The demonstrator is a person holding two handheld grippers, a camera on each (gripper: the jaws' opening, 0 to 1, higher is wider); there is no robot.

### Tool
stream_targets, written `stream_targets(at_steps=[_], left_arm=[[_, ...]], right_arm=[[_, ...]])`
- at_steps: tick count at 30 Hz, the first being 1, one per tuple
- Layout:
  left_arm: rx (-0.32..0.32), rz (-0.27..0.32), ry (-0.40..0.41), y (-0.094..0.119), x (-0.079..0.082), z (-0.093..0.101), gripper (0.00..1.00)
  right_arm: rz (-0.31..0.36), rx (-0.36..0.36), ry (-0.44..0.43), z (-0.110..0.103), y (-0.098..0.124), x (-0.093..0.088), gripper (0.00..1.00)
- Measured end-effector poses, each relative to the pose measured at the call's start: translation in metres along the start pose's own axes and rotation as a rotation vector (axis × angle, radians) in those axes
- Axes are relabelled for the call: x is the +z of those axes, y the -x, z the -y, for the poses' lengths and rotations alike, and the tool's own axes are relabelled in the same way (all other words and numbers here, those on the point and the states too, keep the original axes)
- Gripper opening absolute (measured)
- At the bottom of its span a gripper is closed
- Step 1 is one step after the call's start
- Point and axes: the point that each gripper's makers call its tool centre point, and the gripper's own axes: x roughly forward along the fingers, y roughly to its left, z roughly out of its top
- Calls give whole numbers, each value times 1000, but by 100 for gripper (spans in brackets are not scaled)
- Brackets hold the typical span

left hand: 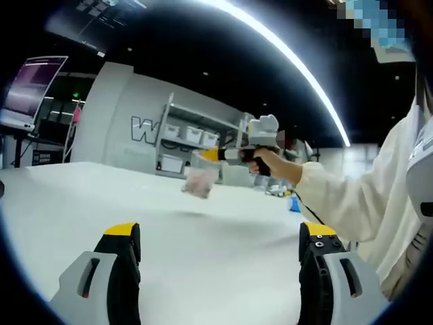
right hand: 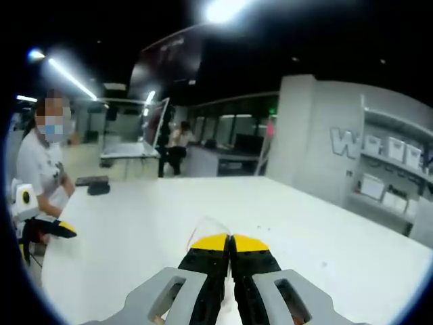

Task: Open the resealable bag by pulling the two sides of the seal apart until the entire bag opening is separated and visibly accessible.

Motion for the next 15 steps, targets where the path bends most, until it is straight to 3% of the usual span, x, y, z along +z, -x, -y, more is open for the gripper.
stream_targets(at_steps=[15], left_arm=[[17,-18,4,1,-5,-9,96]], right_arm=[[-37,-23,-14,20,-36,-12,0]])
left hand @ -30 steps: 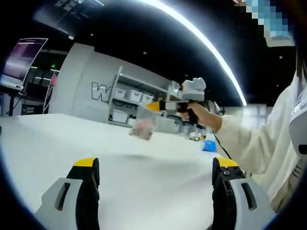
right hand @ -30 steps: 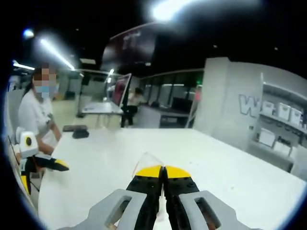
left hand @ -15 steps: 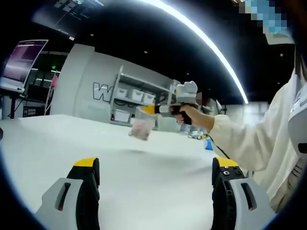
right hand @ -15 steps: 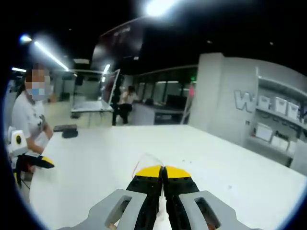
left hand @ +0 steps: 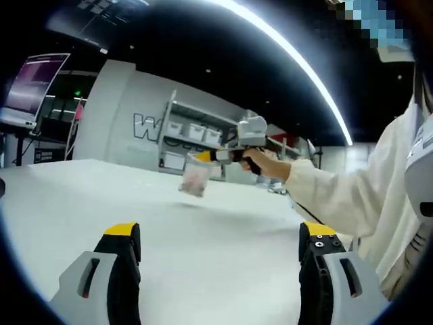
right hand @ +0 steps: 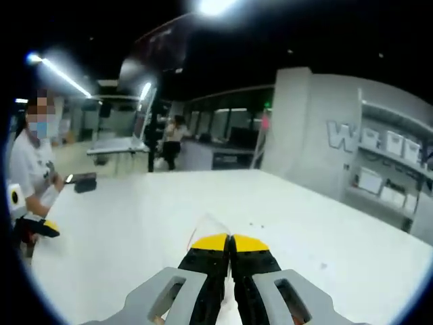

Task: Open the resealable bag by pulling the two sides of the seal apart until the entire bag opening is separated and visibly accessible.

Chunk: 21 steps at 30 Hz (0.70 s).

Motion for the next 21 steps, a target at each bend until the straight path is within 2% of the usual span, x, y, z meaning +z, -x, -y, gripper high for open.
stream_targets(at_steps=[5,12,21], left_arm=[[4,0,0,-1,1,-3,96],[5,12,1,0,5,-5,96],[15,11,-2,1,8,-8,96]], right_arm=[[1,-15,-22,10,-13,-2,0],[-18,-47,-47,34,-38,-4,0],[-18,-105,-64,64,-59,0,0]])
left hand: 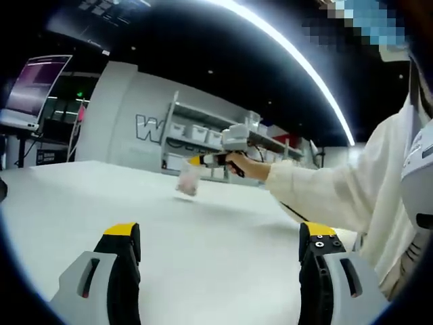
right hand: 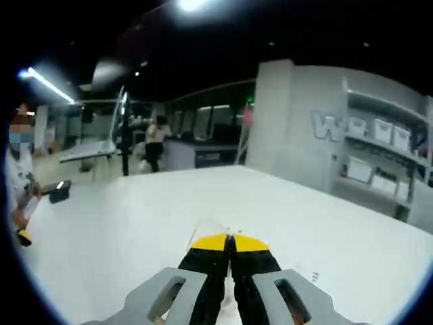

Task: Open the resealable bag by pulling the two sides of the seal apart until the entire bag opening is separated and visibly accessible.

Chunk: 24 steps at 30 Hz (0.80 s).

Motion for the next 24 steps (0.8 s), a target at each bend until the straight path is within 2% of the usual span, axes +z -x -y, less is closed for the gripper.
stream_targets(at_steps=[10,13,15,17,19,20,24], left_arm=[[-6,-6,1,-2,-1,4,96],[-9,-7,0,-2,-1,6,96],[-9,-7,0,-2,-1,6,96],[-6,-5,2,-1,-1,6,96],[-4,-2,7,0,-1,6,96],[-4,-1,9,0,-1,6,96],[-11,2,11,0,0,8,96]], right_arm=[[-12,-88,-127,38,-22,0,0],[7,-130,-246,51,-29,-2,0],[1,-160,-257,58,-32,-8,0],[-38,-191,-241,59,-34,-23,0],[-45,-197,-251,59,-36,-33,0],[-54,-187,-285,55,-37,-38,0],[-52,-166,-317,47,-37,-49,0]])
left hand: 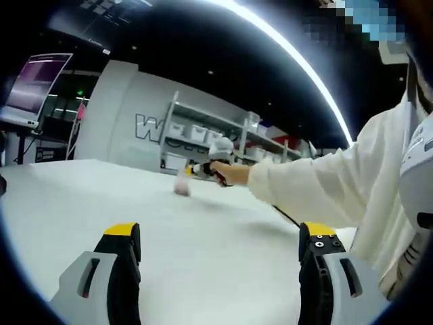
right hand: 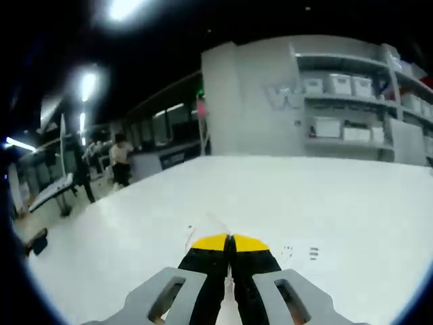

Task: Open the resealable bag by pulling the two sides of the seal apart until the entire bag opening is separated and visibly accessible.

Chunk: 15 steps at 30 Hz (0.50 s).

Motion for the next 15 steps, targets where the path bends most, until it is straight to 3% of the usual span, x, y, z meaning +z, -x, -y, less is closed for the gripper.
stream_targets(at_steps=[7,15], left_arm=[[-12,0,2,0,1,3,96],[-16,-2,-1,1,3,2,96]], right_arm=[[-5,40,-84,-11,-1,-12,0],[-24,68,-71,-27,-3,-16,0]])
